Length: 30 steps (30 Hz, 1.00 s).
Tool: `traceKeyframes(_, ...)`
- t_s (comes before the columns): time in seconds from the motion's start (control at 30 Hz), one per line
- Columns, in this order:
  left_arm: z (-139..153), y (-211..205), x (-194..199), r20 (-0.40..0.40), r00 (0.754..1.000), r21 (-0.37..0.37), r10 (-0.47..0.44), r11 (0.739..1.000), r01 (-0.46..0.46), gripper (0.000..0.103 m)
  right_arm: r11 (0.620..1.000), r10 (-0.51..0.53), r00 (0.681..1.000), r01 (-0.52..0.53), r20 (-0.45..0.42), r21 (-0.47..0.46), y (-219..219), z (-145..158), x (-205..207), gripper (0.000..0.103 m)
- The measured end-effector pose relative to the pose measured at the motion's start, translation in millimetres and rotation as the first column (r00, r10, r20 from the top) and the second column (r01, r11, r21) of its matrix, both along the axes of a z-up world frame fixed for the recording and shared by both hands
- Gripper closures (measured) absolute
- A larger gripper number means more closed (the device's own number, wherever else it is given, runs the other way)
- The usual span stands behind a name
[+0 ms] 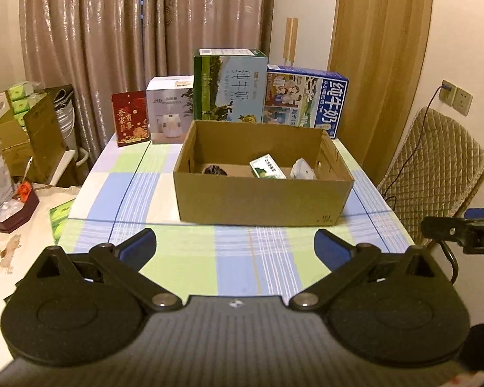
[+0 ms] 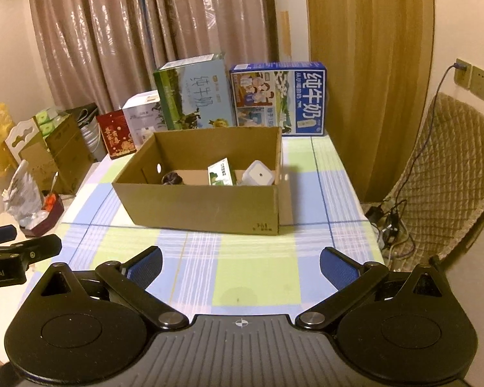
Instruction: Organize objects
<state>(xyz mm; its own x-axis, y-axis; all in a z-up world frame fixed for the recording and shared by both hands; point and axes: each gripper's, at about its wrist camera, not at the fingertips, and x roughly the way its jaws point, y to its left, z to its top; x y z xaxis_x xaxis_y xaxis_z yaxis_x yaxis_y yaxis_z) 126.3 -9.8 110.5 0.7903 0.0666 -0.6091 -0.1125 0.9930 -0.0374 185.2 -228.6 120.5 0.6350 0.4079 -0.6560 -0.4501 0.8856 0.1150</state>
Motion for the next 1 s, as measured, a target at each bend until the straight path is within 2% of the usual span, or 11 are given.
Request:
traceKeyframes(0.37, 7, -15, -38, 0.014, 1.0, 0.014, 0.022, 1.0, -0.022, 0.001, 1.0, 0.012, 1.0, -0.012, 0.018, -0.012, -16, 4, -36, 0.002)
traceKeyframes(1.0, -1, -28, -51, 0.01, 1.0, 0.005, 0.006, 1.0, -0.006, 0.001, 0.999, 0.023, 1.0, -0.023, 0.005, -0.023, -16, -5, -50, 0.002)
